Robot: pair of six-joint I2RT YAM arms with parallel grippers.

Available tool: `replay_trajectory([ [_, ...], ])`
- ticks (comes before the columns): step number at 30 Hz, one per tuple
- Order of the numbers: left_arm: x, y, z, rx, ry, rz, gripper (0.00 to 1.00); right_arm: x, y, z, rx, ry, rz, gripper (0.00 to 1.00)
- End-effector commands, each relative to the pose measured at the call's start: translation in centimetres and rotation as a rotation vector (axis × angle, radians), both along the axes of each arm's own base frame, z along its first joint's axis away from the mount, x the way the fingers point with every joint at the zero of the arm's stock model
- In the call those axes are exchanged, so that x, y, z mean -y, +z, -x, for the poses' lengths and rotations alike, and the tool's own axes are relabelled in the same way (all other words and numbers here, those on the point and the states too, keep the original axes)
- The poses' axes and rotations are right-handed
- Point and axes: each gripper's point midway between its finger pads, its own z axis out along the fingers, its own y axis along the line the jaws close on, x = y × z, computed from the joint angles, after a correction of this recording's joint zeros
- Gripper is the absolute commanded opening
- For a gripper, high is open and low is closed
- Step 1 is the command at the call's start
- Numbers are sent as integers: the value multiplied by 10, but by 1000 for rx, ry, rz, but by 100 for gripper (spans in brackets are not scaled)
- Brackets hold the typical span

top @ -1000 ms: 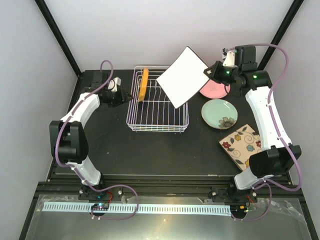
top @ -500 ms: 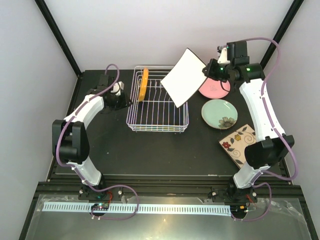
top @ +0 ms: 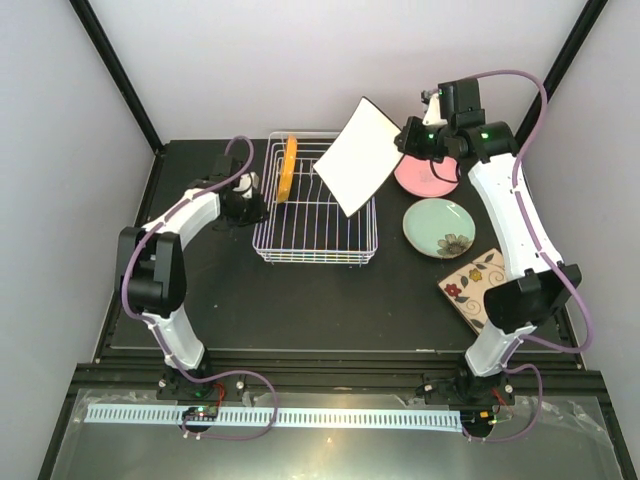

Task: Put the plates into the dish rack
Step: Adjust the dish rack at the center of the board.

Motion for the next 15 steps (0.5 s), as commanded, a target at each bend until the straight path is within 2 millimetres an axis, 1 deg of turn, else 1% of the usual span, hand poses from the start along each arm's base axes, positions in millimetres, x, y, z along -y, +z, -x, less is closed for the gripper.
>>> replay_trajectory([
  [1,1,-5,-3,-4,-2,-21,24,-5,64,-12,206,-2,-58,1],
  [3,1,-8,-1,-17,8,-21,17,-4,62,-16,204,-12,-43,1],
  [7,-2,-11,5,-47,49,-20,8,-3,57,-23,208,-31,-13,1],
  [12,-4,-19,26,-108,109,-3,2,-8,53,-32,228,-46,34,1],
  [15,0,-24,40,-146,144,9,2,-12,49,-36,238,-54,50,1],
])
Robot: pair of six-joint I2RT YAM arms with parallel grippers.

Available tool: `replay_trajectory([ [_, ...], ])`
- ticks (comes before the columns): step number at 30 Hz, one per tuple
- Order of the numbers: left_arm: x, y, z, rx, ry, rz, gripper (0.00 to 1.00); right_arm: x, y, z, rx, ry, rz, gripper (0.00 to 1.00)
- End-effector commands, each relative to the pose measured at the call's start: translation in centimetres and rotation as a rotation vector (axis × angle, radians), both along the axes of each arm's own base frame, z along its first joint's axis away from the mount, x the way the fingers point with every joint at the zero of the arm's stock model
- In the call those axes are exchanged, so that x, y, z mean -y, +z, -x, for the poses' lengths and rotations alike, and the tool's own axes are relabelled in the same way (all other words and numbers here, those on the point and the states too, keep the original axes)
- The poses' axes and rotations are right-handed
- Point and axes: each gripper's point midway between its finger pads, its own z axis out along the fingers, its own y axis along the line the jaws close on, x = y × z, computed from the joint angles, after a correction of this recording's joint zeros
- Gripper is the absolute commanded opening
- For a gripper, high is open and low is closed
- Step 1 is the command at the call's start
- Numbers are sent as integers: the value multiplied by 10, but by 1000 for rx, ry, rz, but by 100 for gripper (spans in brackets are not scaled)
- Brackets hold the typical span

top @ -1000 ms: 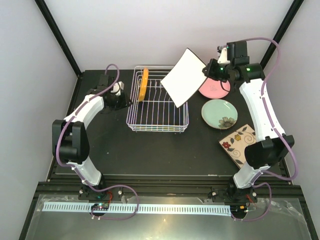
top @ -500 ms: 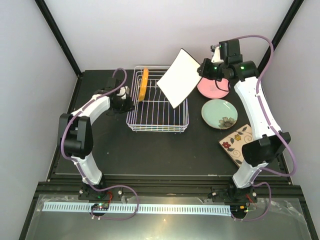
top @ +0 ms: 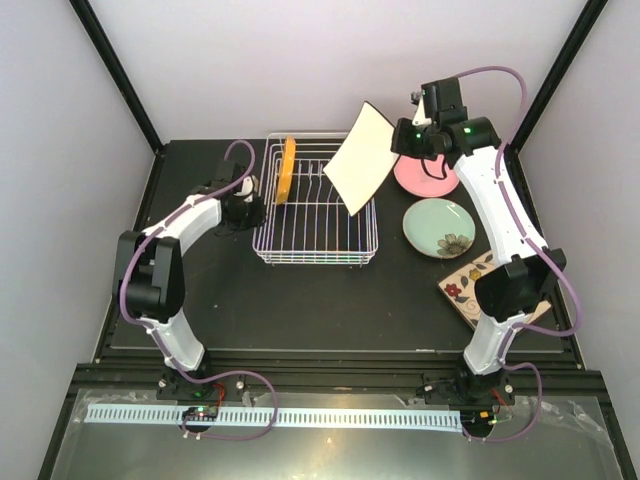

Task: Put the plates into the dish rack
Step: Adjust the dish rack at the center of the board.

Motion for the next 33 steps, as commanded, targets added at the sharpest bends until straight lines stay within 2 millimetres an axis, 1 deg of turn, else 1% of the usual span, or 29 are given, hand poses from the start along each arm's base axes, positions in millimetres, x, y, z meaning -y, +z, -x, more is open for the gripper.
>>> replay_trajectory([
  [1,0,-18,41,-158,116,34,2,-14,69,-14,248,2,-57,1],
  [6,4,-23,64,-214,196,49,2,-15,68,-16,276,-14,-46,1],
  [10,11,-22,81,-247,246,66,2,-16,72,-17,306,-15,-51,1],
  [17,36,-22,103,-295,290,99,2,-36,75,-17,351,14,-23,1],
  [22,45,-22,111,-314,304,116,2,-49,83,-14,396,40,-24,1],
  [24,45,-21,111,-313,301,114,8,-54,85,-13,413,52,-20,1],
  [25,44,-20,111,-305,302,108,15,-57,85,-12,419,54,-17,1],
  [27,44,-14,108,-283,293,107,25,-62,87,-11,442,61,-15,1],
  [29,45,-5,104,-249,279,120,36,-69,90,-9,467,68,-6,1],
  [33,49,22,92,-158,242,152,51,-82,102,-2,541,75,14,1],
])
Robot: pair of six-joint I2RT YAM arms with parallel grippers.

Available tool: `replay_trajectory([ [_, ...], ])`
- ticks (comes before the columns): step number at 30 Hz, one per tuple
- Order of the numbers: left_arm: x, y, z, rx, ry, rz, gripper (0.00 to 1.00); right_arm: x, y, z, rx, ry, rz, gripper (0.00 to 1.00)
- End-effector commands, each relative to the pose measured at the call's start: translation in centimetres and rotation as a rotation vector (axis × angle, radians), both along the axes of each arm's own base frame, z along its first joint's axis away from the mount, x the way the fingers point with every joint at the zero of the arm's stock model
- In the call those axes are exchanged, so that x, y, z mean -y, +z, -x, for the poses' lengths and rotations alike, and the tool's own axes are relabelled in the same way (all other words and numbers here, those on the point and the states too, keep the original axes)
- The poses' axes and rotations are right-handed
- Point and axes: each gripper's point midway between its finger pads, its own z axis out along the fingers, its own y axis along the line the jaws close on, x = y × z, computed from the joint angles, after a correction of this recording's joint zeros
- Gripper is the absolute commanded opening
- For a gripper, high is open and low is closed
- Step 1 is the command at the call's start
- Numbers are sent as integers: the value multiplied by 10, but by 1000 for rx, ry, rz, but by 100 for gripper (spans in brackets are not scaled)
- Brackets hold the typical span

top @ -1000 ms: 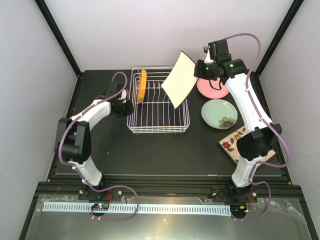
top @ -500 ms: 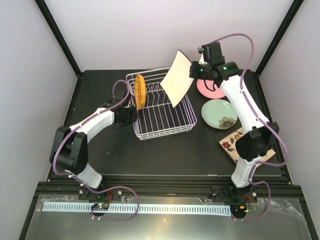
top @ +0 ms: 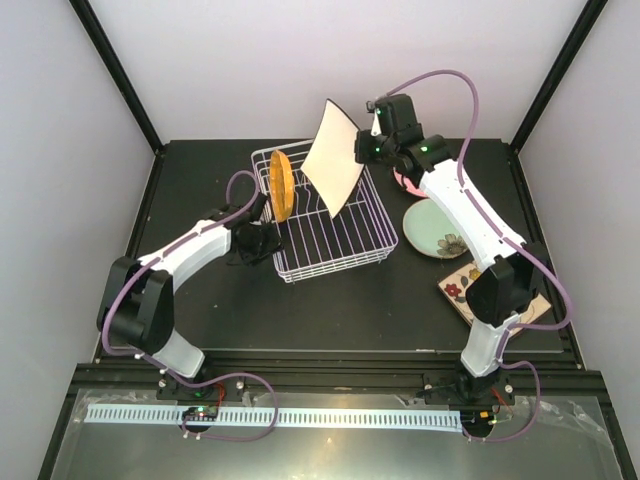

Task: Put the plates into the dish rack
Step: Adjust the dish rack at the center of the board.

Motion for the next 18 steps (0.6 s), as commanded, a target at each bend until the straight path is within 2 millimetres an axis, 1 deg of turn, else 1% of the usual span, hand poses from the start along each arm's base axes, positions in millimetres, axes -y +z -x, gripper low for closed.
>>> replay_trajectory([
  [1,6,40,-4,89,-17,55,56,-12,114,7,367,-7,-120,1],
  [3,5,56,-9,138,-15,73,62,-17,120,10,403,-5,-117,1],
  [5,3,74,-15,192,-12,100,64,-23,122,11,425,-8,-112,1],
  [10,-9,134,-27,355,7,136,69,-35,127,13,479,-24,-99,1],
  [12,-15,154,-29,406,14,140,70,-40,128,15,507,-38,-85,1],
  [13,-17,157,-30,418,17,137,70,-40,130,16,529,-57,-76,1],
  [14,-20,169,-28,454,22,143,71,-42,132,18,549,-68,-62,1],
  [15,-23,175,-26,473,26,145,72,-43,134,19,569,-80,-52,1],
  [16,-25,177,-24,479,28,144,74,-44,136,20,586,-95,-38,1],
  [17,-28,177,-22,485,32,140,78,-47,138,21,600,-104,-28,1],
  [18,-31,177,-20,486,39,135,82,-51,137,20,599,-107,-15,1],
])
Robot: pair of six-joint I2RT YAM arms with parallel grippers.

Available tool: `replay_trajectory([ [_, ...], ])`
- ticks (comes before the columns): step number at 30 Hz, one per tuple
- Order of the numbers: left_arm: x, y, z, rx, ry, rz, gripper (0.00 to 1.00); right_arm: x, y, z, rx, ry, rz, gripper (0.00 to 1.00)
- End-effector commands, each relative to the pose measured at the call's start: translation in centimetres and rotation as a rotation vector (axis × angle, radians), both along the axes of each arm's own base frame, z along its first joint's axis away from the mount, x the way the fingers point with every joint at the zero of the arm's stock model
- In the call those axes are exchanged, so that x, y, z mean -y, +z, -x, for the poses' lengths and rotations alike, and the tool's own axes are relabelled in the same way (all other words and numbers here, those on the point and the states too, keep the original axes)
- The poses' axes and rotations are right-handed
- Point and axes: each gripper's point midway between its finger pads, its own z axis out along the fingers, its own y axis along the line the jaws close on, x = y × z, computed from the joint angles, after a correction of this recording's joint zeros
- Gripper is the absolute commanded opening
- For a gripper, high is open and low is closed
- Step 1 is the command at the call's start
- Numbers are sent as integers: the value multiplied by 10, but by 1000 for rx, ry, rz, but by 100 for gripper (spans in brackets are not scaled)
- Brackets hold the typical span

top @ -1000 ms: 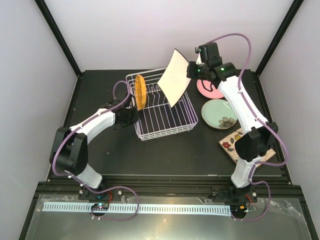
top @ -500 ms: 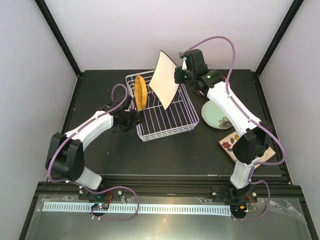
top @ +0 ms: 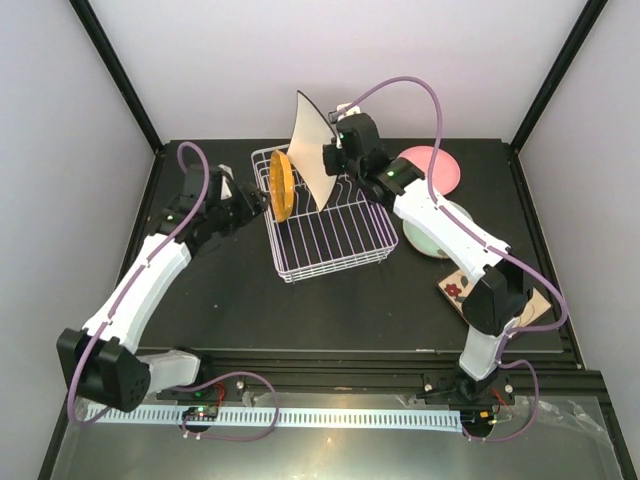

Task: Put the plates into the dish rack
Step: Adjust the dish rack at the center of the board, then insert the plate into the dish rack.

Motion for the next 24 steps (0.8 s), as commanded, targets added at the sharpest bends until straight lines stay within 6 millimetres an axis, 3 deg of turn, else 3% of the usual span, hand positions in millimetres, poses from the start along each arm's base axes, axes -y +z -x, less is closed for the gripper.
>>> replay_trajectory([
  [1,-11,22,5,70,13,-4,88,6,121,4,343,-105,-159,1],
  [3,-18,19,10,68,32,-12,98,-1,116,3,333,-116,-144,1],
  [12,-41,21,23,119,82,-46,99,-17,102,4,319,-207,-127,1],
  [24,-52,17,28,109,96,-47,99,-32,82,-4,277,-272,-95,1],
])
